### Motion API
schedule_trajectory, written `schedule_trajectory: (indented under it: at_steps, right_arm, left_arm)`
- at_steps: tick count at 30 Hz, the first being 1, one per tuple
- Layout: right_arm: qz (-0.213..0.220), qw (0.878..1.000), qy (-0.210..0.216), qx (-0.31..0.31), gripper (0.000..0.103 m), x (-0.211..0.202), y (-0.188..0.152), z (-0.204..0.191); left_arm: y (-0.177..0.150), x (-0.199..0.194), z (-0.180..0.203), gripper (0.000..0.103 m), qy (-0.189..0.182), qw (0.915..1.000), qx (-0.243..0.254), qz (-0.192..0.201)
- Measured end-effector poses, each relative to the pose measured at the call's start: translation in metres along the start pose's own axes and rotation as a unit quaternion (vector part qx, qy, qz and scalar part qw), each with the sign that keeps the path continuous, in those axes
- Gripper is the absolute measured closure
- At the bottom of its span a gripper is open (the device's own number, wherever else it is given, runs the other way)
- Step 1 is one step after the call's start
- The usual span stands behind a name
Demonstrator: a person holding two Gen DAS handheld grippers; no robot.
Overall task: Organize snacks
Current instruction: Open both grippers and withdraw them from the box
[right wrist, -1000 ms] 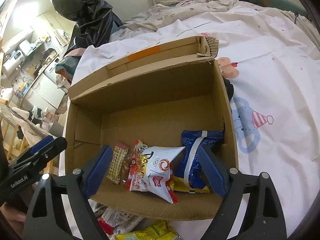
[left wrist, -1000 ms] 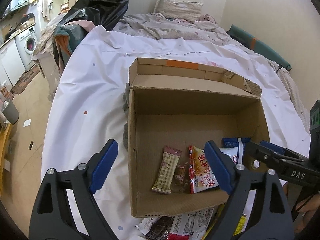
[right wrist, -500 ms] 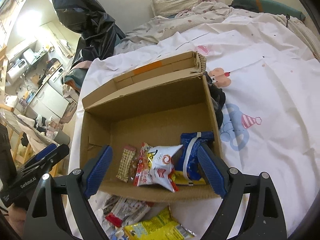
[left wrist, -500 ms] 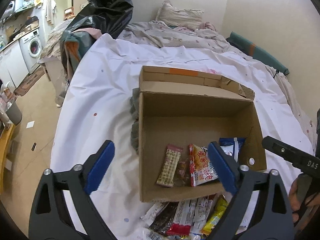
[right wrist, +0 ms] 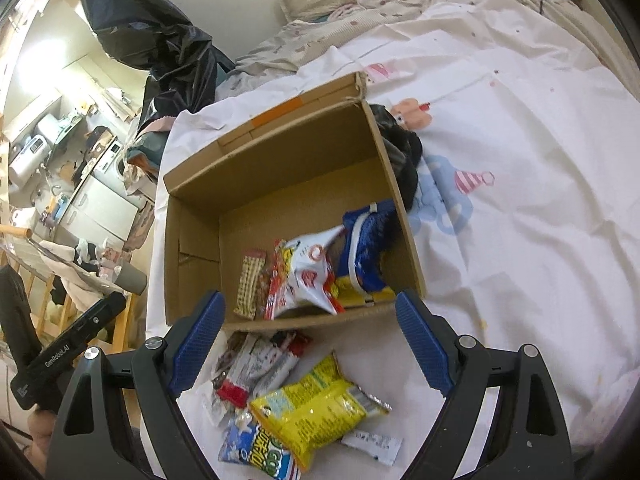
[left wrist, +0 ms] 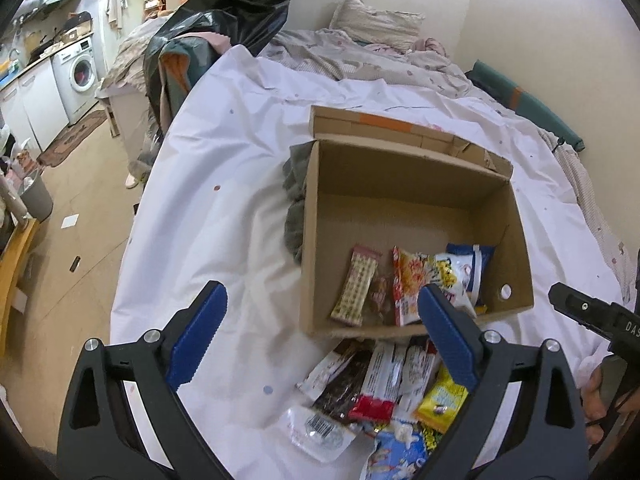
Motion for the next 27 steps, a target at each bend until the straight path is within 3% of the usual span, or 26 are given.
schedule_trajectory:
  at_steps: [9, 16, 21, 24, 27]
  right_arm:
    - [0.005, 1.0, -0.002, 0.027, 0.014, -0.012, -0.014, 0.013]
    - [-0.018, 0.999, -0.003, 0.052, 0.014, -0.01, -0.025, 0.032]
    - [-0.007, 0.997, -0.008, 0.077, 0.014, -0.016, -0.027, 0.048]
    - [-0.026, 0.995, -0.011, 0.096, 0.014, -0.008, -0.03, 0.057]
    - [-0.08, 0.991, -0.014, 0.11, 0.014, 0.013, -0.041, 0.06]
  left_arm:
    - [-0.019, -0.008, -0.002, 0.008, 0.014, 0.9999, 0.007, -0.007]
    - [-0.026, -0.006, -0.004, 0.008, 0.003, 0.9997, -0.013, -0.021]
    - [-0.029, -0.004, -0.007, 0.008, 0.01, 0.9992, -0.027, -0.027]
    - [-0.028, -0.002, -0.009, 0.008, 0.017, 0.9989, -0.033, -0.029]
    - [-0.029, 0.001, -0.012, 0.008, 0.019, 0.9982, -0.043, -0.037]
Point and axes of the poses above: each gripper's, at about its wrist camera, not at the fingertips, and x roughly the way its jaws point, z to its right, y to its top, the point moved 4 cm from there along x, roughly the way its jaws point, and after that the axes turned 4 degrees about -y, right-handed, at the moved point
